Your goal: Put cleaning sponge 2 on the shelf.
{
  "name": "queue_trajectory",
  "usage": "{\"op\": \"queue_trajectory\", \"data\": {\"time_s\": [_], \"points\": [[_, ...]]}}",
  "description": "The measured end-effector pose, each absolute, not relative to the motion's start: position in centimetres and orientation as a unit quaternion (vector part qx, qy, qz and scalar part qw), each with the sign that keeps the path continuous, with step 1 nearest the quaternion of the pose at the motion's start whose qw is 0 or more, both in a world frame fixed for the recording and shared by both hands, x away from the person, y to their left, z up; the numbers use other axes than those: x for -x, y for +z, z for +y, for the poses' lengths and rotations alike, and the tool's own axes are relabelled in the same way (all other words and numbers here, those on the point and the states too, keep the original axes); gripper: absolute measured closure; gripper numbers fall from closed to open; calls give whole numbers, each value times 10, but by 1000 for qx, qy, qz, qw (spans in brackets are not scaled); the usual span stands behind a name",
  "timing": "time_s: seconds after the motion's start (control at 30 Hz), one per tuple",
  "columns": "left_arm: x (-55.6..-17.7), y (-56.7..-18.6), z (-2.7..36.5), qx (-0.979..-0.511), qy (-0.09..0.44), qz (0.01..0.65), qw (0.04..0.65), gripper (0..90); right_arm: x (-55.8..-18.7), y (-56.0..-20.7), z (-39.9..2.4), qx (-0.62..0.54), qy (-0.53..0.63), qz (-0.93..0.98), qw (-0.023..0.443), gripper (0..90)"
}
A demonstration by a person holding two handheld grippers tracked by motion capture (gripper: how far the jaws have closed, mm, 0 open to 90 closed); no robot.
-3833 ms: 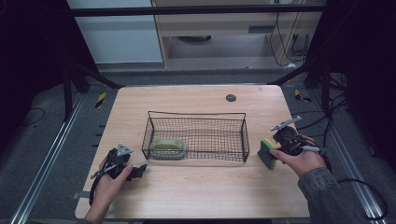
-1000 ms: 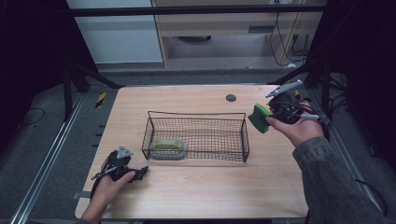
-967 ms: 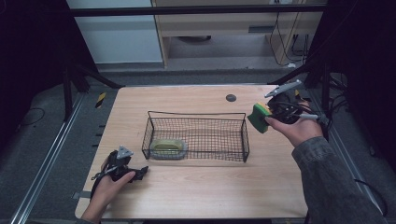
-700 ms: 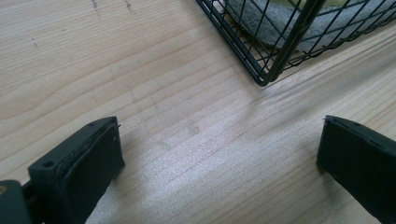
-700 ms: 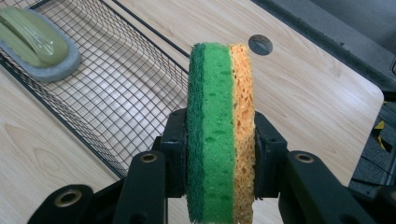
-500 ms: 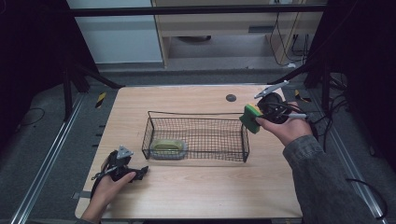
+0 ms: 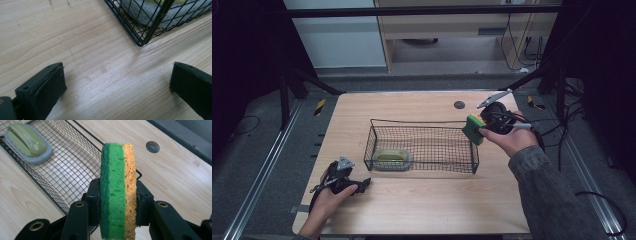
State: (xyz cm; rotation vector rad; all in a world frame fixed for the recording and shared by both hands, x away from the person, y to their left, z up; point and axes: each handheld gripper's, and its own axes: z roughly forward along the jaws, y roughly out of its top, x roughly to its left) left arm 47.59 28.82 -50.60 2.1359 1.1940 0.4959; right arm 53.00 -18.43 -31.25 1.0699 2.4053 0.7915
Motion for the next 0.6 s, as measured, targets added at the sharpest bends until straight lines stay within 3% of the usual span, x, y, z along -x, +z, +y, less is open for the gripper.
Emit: {"op": "queue_trajectory", "data": {"time_s": [0.6], "points": [[-477, -507, 288, -810, 190, 454, 319, 0, -552, -343, -169, -373, 280, 868, 174, 641]]}}
